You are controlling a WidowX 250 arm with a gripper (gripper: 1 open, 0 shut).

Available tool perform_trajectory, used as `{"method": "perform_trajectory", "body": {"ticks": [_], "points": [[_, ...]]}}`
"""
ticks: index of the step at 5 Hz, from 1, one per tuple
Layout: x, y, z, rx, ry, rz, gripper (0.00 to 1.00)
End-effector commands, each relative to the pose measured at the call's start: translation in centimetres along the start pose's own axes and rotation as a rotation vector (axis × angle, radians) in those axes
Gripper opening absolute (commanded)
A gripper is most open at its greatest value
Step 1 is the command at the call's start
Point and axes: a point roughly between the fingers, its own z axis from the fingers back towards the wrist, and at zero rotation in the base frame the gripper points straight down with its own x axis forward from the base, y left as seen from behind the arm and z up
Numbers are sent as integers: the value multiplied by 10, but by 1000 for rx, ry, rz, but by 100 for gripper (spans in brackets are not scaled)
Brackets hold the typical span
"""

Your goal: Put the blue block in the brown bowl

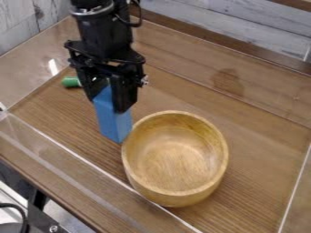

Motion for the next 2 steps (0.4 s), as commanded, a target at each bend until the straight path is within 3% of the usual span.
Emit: {"method": "perform_trajectory", "body": {"ticks": [1,2], "points": [[6,-4,15,19,-62,-29,0],[6,-5,15,20,-62,-32,0]]}}
